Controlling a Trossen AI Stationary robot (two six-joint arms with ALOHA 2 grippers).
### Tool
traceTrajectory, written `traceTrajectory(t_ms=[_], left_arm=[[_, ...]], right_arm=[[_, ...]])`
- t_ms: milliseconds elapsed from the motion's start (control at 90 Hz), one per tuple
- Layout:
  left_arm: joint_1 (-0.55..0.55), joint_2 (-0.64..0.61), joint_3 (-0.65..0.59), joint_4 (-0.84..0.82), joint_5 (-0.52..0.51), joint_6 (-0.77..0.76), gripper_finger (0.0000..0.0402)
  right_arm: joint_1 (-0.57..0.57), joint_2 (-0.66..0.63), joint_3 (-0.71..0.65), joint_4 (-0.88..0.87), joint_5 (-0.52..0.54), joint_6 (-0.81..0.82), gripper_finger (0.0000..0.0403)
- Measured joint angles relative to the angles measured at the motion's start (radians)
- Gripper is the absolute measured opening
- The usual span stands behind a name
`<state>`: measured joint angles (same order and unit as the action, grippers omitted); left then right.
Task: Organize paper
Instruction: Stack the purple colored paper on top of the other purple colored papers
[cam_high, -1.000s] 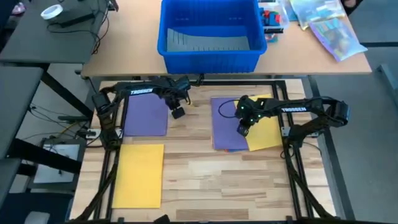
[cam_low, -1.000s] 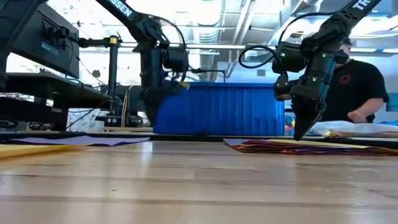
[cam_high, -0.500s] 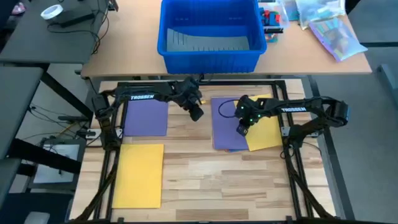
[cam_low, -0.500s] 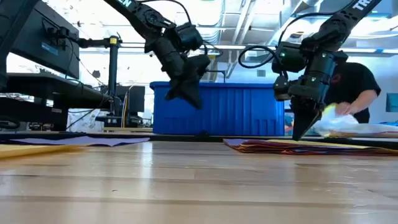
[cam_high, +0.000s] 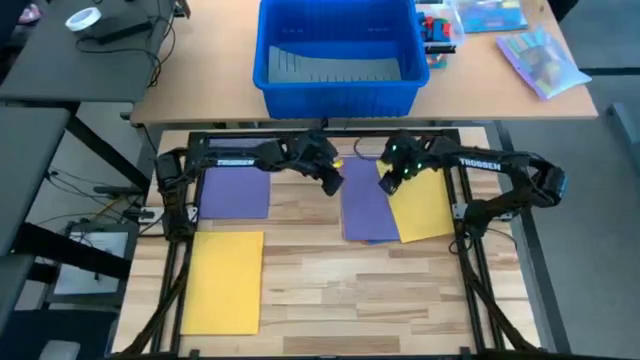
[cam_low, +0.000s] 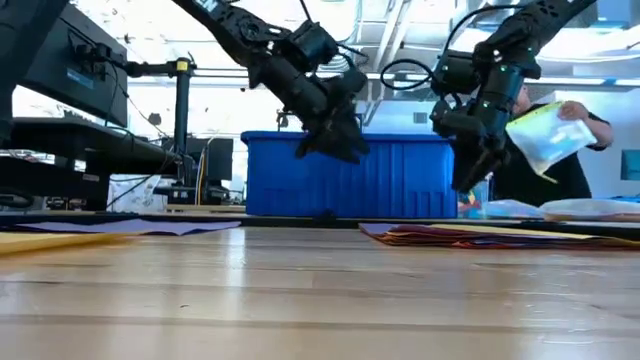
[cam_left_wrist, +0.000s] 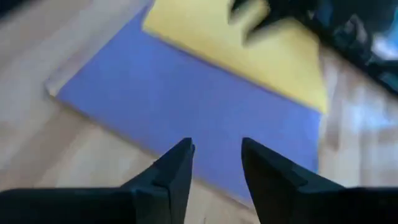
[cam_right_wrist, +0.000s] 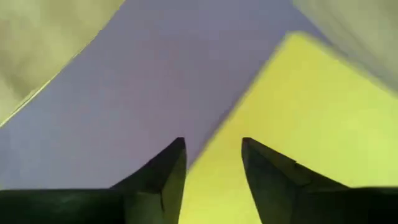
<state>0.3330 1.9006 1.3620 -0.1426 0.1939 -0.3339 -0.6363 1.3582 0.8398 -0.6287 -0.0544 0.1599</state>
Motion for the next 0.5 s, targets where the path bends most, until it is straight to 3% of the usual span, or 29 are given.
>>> traceTrajectory(t_ms=[167,500], left_arm=[[-0.038,0.072,0.006,0.087,-0.011,-0.003,0.0109],[-0.103,0.214,0.005,0.232,-0.009,-0.055,0.0107]], right_arm=[[-0.076,0.004,-0.015,-0.038,0.001,0.014,0.0158],[-0.028,0.004,-0.142,0.040,-0.002,0.086,0.0149]])
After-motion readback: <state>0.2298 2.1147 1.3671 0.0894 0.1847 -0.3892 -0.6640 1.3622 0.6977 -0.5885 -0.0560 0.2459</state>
